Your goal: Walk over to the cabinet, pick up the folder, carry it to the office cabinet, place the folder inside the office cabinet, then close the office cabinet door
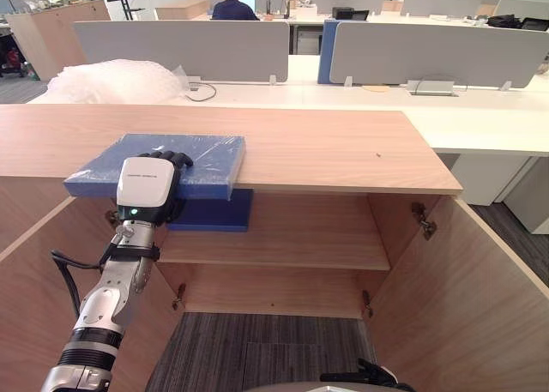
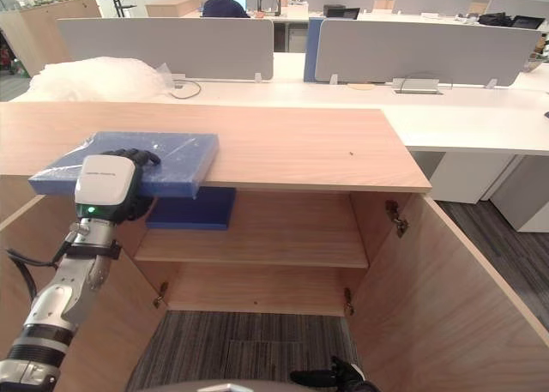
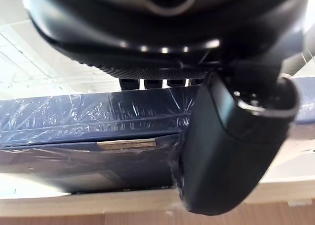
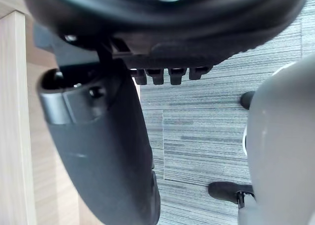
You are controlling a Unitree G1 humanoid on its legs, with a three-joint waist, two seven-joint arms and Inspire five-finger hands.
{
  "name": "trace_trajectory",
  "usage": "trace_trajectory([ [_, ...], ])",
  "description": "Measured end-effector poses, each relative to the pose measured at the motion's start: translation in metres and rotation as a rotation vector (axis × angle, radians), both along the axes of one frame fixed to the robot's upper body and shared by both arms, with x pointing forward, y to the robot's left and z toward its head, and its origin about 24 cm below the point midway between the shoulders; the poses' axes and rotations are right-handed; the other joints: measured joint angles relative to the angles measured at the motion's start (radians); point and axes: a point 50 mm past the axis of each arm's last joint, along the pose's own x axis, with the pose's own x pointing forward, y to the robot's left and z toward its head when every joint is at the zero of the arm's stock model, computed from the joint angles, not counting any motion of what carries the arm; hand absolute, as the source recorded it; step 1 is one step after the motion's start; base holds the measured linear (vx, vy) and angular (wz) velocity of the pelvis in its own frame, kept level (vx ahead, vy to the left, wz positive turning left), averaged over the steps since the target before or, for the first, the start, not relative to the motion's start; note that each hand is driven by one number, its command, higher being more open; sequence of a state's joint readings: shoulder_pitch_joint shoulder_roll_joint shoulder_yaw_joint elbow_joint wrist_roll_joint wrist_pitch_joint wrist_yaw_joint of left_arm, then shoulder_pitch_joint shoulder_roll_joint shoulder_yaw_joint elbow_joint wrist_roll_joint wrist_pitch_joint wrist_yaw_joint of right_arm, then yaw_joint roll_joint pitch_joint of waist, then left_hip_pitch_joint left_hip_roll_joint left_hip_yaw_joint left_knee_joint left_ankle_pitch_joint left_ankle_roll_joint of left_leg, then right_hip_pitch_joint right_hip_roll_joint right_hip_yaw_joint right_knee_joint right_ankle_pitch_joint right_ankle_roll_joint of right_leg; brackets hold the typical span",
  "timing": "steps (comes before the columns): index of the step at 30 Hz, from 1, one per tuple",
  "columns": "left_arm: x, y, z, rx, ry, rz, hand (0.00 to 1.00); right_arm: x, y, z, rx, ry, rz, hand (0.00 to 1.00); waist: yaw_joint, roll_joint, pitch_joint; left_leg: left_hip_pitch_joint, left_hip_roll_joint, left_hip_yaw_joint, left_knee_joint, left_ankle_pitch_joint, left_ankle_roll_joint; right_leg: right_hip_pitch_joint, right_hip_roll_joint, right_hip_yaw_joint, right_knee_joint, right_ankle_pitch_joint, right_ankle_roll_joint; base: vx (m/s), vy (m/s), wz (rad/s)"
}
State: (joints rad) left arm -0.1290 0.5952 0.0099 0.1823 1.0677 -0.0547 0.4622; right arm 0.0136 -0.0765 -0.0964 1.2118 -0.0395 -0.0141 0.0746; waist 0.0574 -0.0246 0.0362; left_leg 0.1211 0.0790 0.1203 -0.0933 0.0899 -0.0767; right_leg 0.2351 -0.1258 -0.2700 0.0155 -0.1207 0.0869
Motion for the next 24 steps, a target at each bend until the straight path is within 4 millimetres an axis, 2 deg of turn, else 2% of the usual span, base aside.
trace_trajectory([
  [4,0.003,-0.001,0.006,0.036,-0.035,0.01,0.0,0.002,0.0,0.0,0.0,-0.006,0.001,1.0,-0.016,0.0,-0.003,0.0,-0.002,0.004,0.0,-0.002,0.0,0.0,-0.001,0.002,-0.005,0.003,0.002,0.0,0.009,-0.03],
  [9,0.007,-0.003,0.013,0.025,-0.07,0.014,0.0,0.002,0.0,0.0,-0.001,-0.004,0.002,1.0,-0.017,0.0,-0.004,0.008,-0.002,0.004,0.0,-0.005,-0.004,0.014,0.0,0.0,-0.014,0.003,0.002,0.0,0.0,0.0],
  [11,0.007,-0.008,0.014,-0.003,-0.085,0.018,0.0,0.002,0.0,0.0,-0.001,-0.003,0.002,1.0,-0.016,-0.001,-0.003,0.007,-0.002,0.003,0.0,-0.006,-0.004,0.014,0.001,-0.001,-0.016,0.003,0.002,0.0,0.0,0.0],
  [14,-0.004,-0.03,0.017,-0.072,-0.111,-0.035,0.0,0.002,0.001,0.0,-0.005,-0.003,0.009,1.0,-0.014,-0.003,-0.002,0.002,-0.005,0.0,0.0,-0.006,-0.004,0.012,-0.002,-0.004,-0.018,0.003,0.002,0.0,0.005,0.02],
  [16,-0.029,-0.06,0.025,-0.241,-0.181,-0.114,0.0,0.003,0.003,0.0,-0.012,-0.004,0.029,1.0,-0.011,-0.006,-0.005,-0.012,-0.007,0.0,0.001,-0.006,-0.004,-0.001,-0.005,-0.002,-0.015,0.004,0.002,0.0,0.0,0.0],
  [18,-0.048,-0.078,0.037,-0.437,-0.259,-0.194,0.0,0.005,0.006,0.001,-0.016,-0.02,0.053,1.0,-0.008,-0.008,-0.01,-0.027,-0.006,0.001,0.002,-0.005,-0.003,-0.019,-0.005,0.0,-0.009,0.004,0.002,0.0,0.0,0.0],
  [19,-0.064,-0.087,0.048,-0.604,-0.317,-0.273,0.0,0.008,0.013,0.003,-0.001,-0.047,0.06,1.0,-0.009,-0.008,-0.009,-0.03,-0.006,0.002,0.005,-0.004,-0.001,-0.025,-0.005,0.001,-0.004,0.005,0.001,0.0,0.0,0.0],
  [20,-0.075,-0.092,0.056,-0.774,-0.339,-0.358,0.0,0.011,0.017,0.007,0.019,-0.097,0.05,1.0,-0.012,-0.006,-0.01,-0.028,-0.005,0.002,0.005,-0.003,-0.001,-0.025,-0.005,0.002,0.001,0.005,0.001,0.0,0.0,0.0],
  [21,-0.079,-0.093,0.059,-0.852,-0.342,-0.397,0.0,0.014,0.019,0.011,0.035,-0.136,0.036,1.0,-0.013,-0.004,-0.011,-0.027,-0.004,0.003,0.005,-0.003,-0.001,-0.026,-0.004,0.003,0.002,0.005,0.0,-0.02,0.008,-0.03],
  [24,-0.095,-0.084,0.064,-1.216,-0.332,-0.549,0.0,0.046,0.037,0.055,0.176,-0.452,-0.01,1.0,-0.028,0.008,-0.017,-0.035,0.003,0.007,0.005,-0.002,0.001,-0.046,0.0,0.01,0.017,0.006,-0.002,-0.05,0.007,-0.06],
])
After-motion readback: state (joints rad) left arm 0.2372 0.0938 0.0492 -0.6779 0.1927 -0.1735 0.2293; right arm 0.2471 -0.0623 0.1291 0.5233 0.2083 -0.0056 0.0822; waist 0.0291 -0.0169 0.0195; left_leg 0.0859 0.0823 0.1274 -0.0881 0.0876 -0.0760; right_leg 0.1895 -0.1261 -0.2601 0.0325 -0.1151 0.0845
